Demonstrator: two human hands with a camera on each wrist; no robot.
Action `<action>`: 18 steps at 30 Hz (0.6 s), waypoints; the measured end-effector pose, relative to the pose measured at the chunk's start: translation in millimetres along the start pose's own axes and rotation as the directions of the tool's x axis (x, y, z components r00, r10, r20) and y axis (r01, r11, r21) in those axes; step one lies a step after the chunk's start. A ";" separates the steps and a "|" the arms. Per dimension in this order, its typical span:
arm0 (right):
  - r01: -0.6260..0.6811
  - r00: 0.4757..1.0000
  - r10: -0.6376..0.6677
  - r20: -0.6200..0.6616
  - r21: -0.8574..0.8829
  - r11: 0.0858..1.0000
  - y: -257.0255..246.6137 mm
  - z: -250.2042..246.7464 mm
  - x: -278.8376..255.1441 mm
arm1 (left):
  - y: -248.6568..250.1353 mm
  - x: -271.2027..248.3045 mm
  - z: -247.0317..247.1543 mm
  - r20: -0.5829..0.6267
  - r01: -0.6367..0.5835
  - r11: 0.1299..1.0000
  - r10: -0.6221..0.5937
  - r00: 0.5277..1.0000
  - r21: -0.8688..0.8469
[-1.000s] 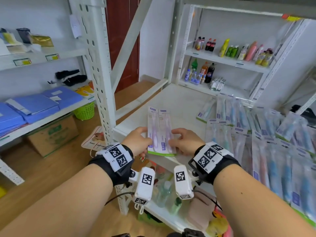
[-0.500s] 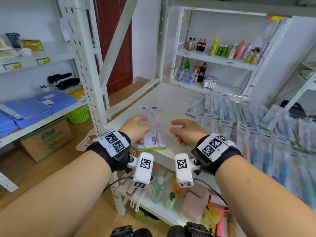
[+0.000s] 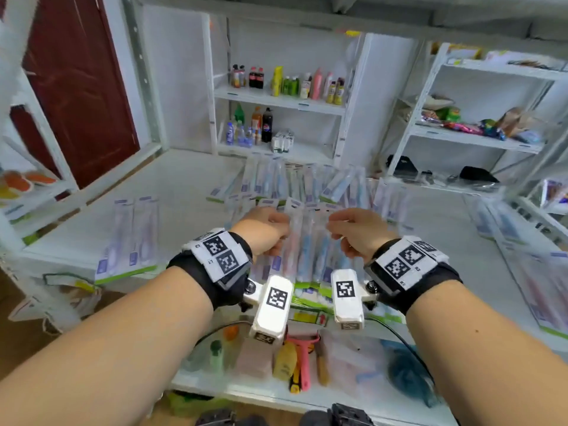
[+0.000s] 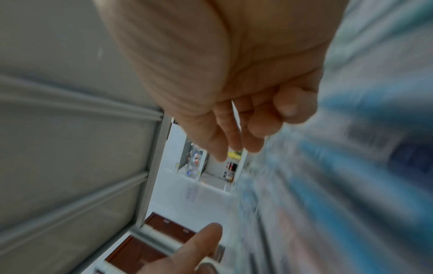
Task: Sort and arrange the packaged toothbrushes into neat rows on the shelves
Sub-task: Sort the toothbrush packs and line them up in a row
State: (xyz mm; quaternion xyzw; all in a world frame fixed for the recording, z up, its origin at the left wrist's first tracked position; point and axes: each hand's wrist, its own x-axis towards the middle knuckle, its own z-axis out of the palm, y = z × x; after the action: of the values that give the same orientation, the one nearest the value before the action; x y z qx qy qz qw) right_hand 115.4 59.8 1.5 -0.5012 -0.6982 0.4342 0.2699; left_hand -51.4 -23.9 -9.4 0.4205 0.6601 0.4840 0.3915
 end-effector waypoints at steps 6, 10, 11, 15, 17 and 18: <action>-0.235 0.957 0.167 -0.237 -0.300 0.925 69.6 -83.9 -4.2 | 14.6 2.8 89.9 0.185 0.016 0.999 -0.022 0.983 0.031; -0.337 0.932 0.239 -0.273 -0.403 0.851 105.3 -106.4 -8.9 | 18.9 -0.2 129.8 0.228 0.019 0.994 -0.045 0.973 0.112; -0.351 0.927 0.250 -0.281 -0.411 0.841 111.9 -108.9 -9.4 | 20.4 -1.0 137.2 0.238 0.022 0.992 -0.051 0.970 0.122; -0.369 0.926 0.283 -0.249 -0.451 0.812 124.9 -120.4 -9.2 | 24.9 -2.2 161.5 0.282 -0.026 0.965 -0.051 0.958 0.261; -0.356 0.934 0.287 -0.212 -0.479 0.803 129.0 -128.8 -9.0 | 26.7 -2.2 171.0 0.286 -0.056 0.944 -0.042 0.957 0.324; -0.352 0.936 0.285 -0.207 -0.492 0.797 131.0 -134.0 -9.6 | 28.0 -2.5 175.9 0.295 -0.080 0.927 -0.034 0.955 0.366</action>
State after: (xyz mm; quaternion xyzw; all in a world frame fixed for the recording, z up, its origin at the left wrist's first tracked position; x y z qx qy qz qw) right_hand 288.6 111.6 -48.9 -0.6913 -0.6770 0.2363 0.0892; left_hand 116.9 33.2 -21.6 0.5626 0.6691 0.2855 0.3928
